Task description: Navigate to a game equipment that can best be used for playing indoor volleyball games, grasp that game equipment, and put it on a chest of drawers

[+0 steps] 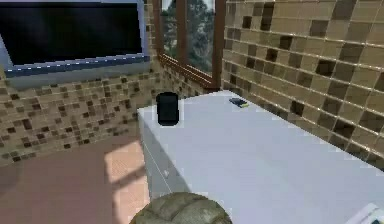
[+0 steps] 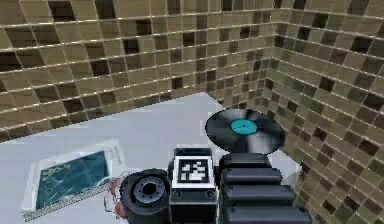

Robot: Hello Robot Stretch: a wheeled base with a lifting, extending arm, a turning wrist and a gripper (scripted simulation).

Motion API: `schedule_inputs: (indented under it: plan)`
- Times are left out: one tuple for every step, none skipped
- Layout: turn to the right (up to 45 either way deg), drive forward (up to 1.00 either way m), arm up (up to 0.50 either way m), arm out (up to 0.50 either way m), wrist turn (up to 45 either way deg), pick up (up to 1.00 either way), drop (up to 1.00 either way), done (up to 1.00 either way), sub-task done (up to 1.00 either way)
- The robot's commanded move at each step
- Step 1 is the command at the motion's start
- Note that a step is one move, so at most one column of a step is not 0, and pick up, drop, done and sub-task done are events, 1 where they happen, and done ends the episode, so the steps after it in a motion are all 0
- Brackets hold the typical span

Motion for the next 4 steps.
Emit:
schedule_inputs:
  plan:
    - [-39.0,0.0,0.0,0.0,0.0,0.0,0.0,0.0,0.0]
    - [0.0,0.0,0.0,0.26,0.0,0.0,0.0,0.0,0.0]
    - [0.0,0.0,0.0,0.0,45.0,0.0,0.0,0.0,0.0]
    - [0.0,0.0,0.0,0.0,45.0,0.0,0.0,0.0,0.0]
